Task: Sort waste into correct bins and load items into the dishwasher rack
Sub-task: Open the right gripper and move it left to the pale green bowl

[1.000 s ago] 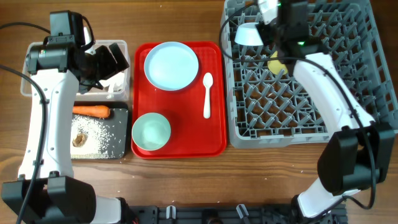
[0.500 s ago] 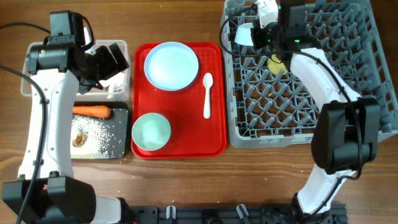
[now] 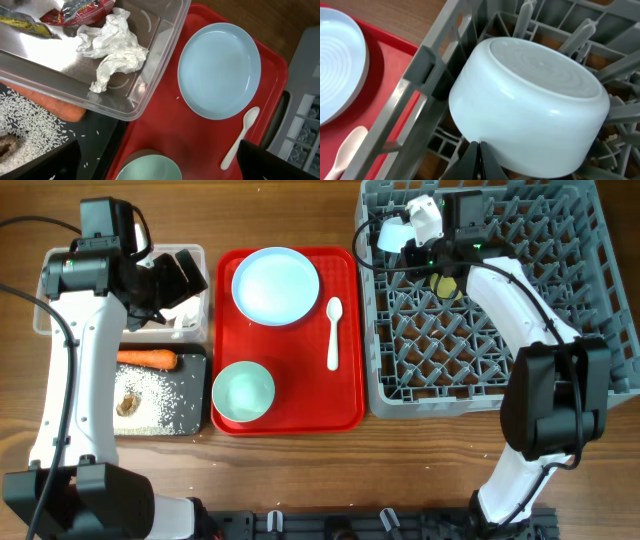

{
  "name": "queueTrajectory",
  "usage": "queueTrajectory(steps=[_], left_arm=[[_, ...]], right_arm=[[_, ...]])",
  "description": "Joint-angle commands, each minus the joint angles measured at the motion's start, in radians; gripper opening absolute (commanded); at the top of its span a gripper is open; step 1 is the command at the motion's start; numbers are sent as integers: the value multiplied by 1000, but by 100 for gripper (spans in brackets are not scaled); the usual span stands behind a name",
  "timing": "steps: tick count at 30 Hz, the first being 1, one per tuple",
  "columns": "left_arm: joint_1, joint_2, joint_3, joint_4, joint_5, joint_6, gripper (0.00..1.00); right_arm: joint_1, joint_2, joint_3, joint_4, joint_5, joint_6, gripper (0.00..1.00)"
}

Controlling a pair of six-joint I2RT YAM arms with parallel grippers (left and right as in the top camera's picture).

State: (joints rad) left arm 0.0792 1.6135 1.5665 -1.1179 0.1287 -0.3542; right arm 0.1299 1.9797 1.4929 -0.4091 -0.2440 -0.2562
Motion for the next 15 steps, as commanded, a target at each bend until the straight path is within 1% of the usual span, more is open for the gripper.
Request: queueTrajectory(steps=[1,3,4,6,11,15], left_arm=[[4,-3,11,2,12,-2,100],[4,-3,11,2,12,-2,100],[4,-3,11,2,12,-2,100],[4,-3,11,2,12,-2,100],[4,-3,11,2,12,-2,100],[4,-3,11,2,12,-2,100]], right_arm=[[2,-67,1,61,-4,24,4],[2,-105,1,119,19,37,4],[2,-116,1,169,65,76,4],[2,-111,-1,220,95,83,4],[2,19,-1,333,90,103,4],[2,92,-1,365,90,98,4]])
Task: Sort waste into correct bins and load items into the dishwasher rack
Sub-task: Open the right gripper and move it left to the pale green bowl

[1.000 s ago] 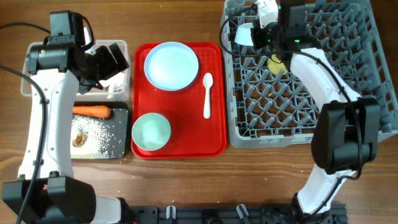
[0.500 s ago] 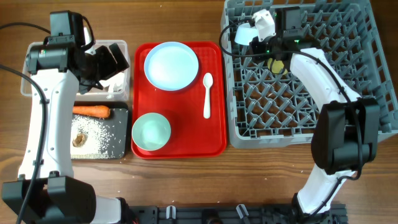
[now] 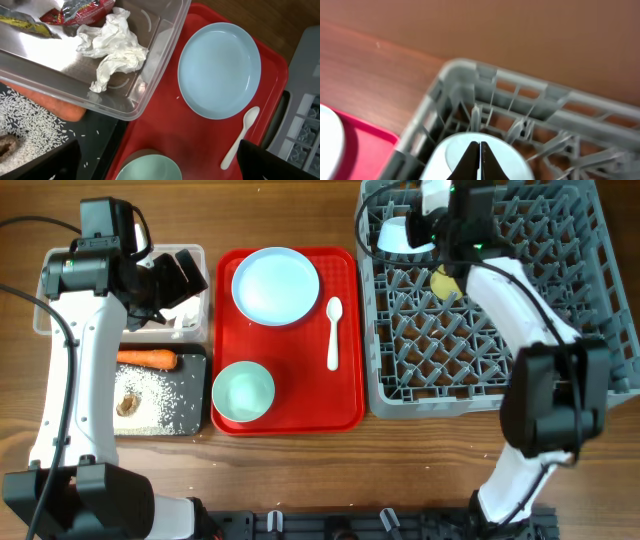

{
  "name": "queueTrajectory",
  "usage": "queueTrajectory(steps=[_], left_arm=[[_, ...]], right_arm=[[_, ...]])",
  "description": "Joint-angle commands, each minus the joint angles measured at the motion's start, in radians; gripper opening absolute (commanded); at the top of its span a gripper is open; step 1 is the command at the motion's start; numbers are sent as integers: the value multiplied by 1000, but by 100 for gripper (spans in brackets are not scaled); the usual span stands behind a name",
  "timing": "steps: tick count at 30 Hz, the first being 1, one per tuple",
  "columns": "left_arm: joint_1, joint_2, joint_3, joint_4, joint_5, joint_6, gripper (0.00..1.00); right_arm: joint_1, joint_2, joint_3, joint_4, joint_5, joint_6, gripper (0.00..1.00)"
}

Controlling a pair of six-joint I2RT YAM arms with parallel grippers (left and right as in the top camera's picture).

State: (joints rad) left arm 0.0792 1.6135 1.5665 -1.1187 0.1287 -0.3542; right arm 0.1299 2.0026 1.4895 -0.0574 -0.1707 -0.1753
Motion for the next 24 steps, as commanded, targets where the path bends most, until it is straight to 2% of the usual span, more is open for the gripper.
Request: queueTrajectory(steps=[1,8,16,21,24], left_arm=[[4,-3,11,3,12,-2,100],[4,-3,11,3,12,-2,100],[4,-3,11,3,12,-2,100],[4,-3,11,3,12,-2,100],[4,-3,11,3,12,-2,100]], right_arm=[[2,70,2,10,17,18,4],[2,5,3,-133,17,17,4],[15,-240,3,-199,-19,24,4],[68,-381,3,-314,-173,163,8],[152,-407,3,-415,-323,262,10]])
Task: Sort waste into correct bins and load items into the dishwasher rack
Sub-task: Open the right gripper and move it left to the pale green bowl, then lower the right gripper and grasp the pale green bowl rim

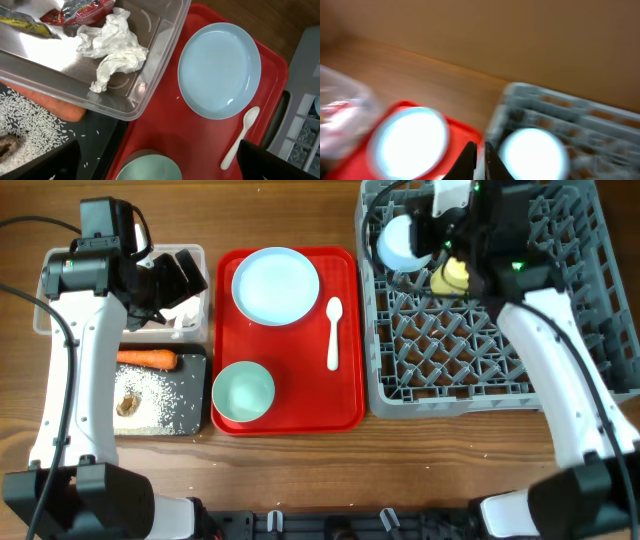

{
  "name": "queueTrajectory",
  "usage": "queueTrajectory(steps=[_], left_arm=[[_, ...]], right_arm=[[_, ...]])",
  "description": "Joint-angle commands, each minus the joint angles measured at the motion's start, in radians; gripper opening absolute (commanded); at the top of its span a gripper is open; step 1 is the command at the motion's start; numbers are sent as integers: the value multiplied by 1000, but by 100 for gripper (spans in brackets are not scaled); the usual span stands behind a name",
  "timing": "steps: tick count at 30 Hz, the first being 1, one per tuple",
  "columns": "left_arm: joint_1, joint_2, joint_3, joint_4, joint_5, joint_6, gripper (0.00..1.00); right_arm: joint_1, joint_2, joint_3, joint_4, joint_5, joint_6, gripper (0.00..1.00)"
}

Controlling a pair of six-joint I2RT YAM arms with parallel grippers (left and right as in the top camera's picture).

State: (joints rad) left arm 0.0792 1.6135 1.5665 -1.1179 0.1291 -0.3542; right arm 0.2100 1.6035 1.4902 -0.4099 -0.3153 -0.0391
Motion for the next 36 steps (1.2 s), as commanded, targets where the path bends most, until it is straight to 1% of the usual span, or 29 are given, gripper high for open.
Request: queueTrajectory(steps=[1,3,4,6,8,13,15,17,19,22,30,32,36], left_arm=[[4,-3,11,2,11,-2,100],[4,-3,11,2,11,-2,100],[4,-3,11,2,11,-2,100],[4,-3,11,2,11,-2,100],[4,-3,11,2,11,-2,100],[4,-3,11,2,11,-2,100],[4,-3,11,2,11,-2,100],[4,-3,11,2,11,-2,100],[4,-3,11,2,11,-2,100],[4,-3,11,2,11,-2,100],[4,-3,11,2,11,-2,100],[4,-3,11,2,11,-2,100],[4,-3,11,2,11,-2,100]], right_arm=[[113,-3,2,-109,-187,146,13],[184,9,2,-190,-186,146,28],[224,16,0,-226,-187,147,33],[292,29,-10,-263,-186,156,38],[380,50,-31,-274,-170,215,43],[569,161,-62,-275,18,391,51],[627,233,-62,-259,33,423,52],[655,311,-62,-228,48,460,54],[657,390,-62,-178,49,522,52],[655,454,-62,-163,47,529,51],[654,446,-53,-137,47,524,51],[650,425,-26,-138,53,478,53],[615,343,14,-165,127,472,55]])
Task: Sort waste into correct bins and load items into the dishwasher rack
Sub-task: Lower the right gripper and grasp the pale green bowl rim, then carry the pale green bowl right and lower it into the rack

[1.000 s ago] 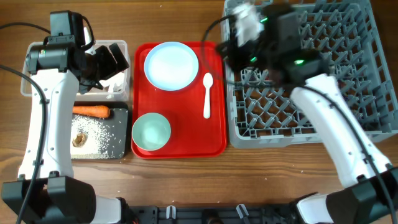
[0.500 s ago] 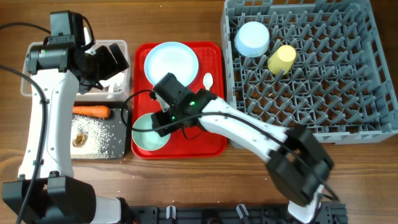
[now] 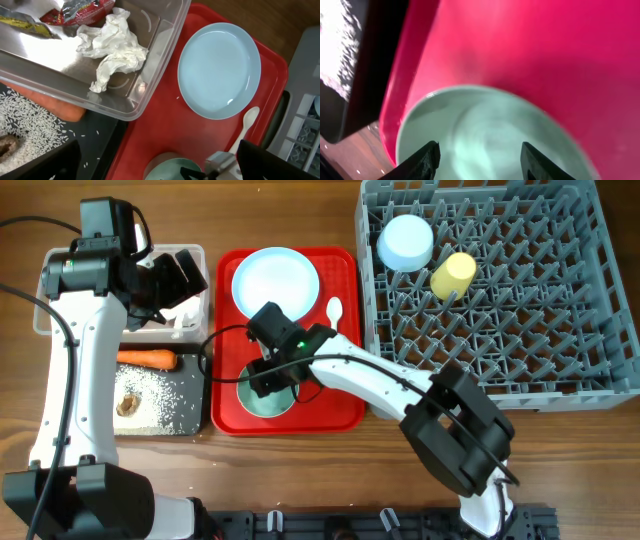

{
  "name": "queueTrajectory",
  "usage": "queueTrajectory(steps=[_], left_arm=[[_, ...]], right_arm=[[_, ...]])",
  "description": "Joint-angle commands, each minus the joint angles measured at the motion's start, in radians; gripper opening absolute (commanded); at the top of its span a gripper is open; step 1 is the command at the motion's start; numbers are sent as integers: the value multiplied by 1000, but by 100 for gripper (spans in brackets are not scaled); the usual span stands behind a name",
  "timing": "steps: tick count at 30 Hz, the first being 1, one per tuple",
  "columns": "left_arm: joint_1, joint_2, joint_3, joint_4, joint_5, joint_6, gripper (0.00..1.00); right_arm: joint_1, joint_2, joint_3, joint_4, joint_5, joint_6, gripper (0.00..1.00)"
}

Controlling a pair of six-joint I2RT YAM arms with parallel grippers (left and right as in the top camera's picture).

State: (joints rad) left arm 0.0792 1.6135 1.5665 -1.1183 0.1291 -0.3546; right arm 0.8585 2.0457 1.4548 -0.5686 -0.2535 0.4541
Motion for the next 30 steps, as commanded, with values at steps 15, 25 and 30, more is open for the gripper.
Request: queueTrajectory(steps=[15,25,30], left_arm=[[4,-3,11,3,11,-1,100],[4,-3,11,3,11,-1,100],[4,-3,11,3,11,-1,100]], right_arm=[[-80,-195,-41,-136,52,-136,56],[-79,-35,-43,-129,18,-137,58],[-74,-35,-43,-129,18,-137,46]])
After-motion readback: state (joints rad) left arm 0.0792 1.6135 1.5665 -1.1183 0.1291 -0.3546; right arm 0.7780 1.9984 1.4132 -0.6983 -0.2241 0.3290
